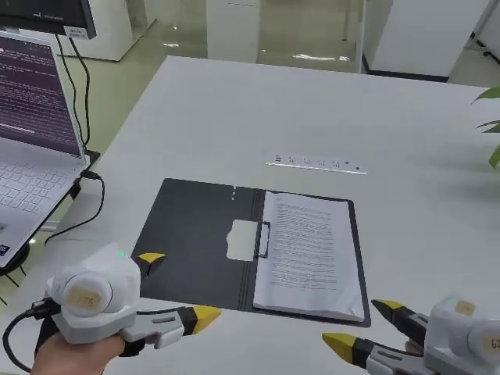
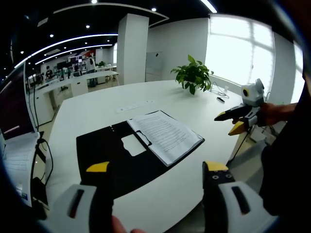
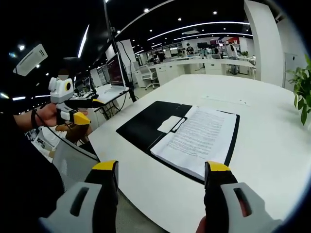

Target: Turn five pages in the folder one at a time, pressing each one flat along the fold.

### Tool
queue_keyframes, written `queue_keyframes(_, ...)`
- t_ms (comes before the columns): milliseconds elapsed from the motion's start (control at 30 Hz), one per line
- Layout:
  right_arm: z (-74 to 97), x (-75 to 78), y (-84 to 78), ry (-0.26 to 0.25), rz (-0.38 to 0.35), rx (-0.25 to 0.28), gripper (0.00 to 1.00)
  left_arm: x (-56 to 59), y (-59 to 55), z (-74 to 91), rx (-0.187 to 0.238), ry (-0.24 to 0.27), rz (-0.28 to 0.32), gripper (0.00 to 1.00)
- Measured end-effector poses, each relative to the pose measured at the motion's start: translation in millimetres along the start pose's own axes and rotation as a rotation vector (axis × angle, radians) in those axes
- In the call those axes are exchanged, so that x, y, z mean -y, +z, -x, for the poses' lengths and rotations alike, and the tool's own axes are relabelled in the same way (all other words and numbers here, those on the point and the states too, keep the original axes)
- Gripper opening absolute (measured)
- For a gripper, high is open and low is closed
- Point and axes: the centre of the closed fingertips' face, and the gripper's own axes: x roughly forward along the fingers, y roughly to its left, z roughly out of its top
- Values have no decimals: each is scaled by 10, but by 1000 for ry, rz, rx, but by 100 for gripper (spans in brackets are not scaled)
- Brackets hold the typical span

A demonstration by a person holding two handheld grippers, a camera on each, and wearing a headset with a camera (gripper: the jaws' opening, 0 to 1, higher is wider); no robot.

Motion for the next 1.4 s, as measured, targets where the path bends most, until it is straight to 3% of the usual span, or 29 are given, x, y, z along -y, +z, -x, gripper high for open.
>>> queue_keyframes(333, 31, -31, -12, 6, -11, 2, 72, 19, -47, 102, 5, 26, 36, 76)
queue_keyframes(500, 7, -69, -37, 21, 4, -10, 73, -13, -104, 92, -13, 34, 33, 78)
queue_keyframes(1400, 52, -11, 25, 9, -4, 22, 74, -94, 17, 119, 0, 50, 17, 80)
